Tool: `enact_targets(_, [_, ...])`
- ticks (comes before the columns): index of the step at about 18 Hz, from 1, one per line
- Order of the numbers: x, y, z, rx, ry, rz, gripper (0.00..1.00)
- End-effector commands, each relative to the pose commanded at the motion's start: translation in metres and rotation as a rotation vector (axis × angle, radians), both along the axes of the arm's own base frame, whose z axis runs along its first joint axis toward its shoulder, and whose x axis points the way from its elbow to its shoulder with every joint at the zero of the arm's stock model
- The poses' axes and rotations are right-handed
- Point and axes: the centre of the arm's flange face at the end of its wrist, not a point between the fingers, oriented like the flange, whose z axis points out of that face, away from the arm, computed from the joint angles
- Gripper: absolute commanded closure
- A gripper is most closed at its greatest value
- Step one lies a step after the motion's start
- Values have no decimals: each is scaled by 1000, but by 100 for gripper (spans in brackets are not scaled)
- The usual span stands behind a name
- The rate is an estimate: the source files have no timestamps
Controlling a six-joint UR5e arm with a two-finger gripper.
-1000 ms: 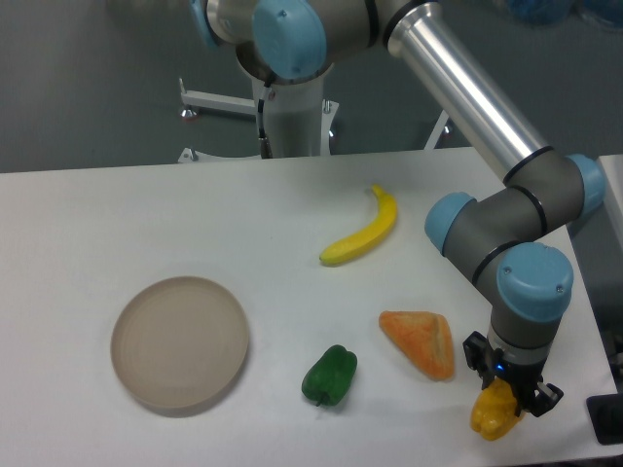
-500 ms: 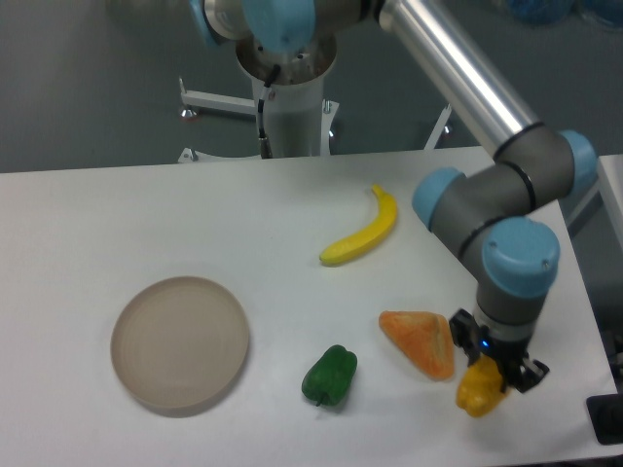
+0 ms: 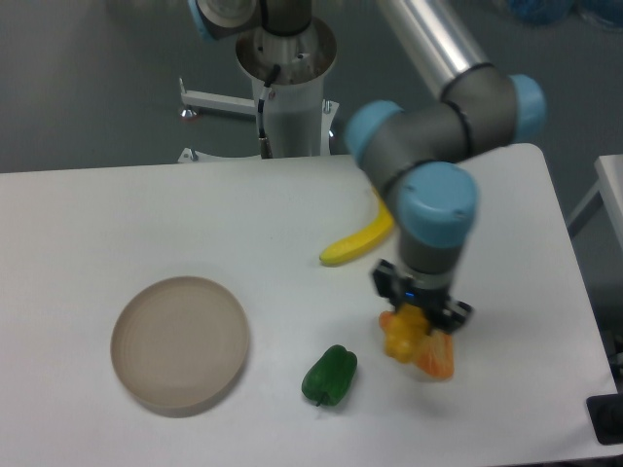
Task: Place the yellow pepper on the plate
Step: 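Carry the yellow pepper over the green pepper toward the beige plate, then lower the yellow pepper onto the plate and open the gripper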
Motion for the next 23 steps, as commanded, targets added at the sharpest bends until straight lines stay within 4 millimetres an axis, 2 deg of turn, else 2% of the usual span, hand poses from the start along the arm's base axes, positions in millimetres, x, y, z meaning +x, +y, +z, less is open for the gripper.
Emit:
enact_targets(2, [34, 9, 1, 2, -4, 44, 44])
enact_targets(6, [94, 21, -14, -26, -20, 31, 44])
enact_targets(9, [125, 28, -33, -50, -27, 5, 44])
enact_targets(11, [157, 37, -47, -65, -30, -17, 44])
enact_targets(14, [192, 46, -64, -86, -35, -30, 44])
enact_targets(17, [222, 48, -81, -113, -40, -52, 44])
enact_targets(20, [242, 51, -95, -134, -44, -73, 44])
enact_targets(23, [250, 52, -102, -145, -46, -84, 44])
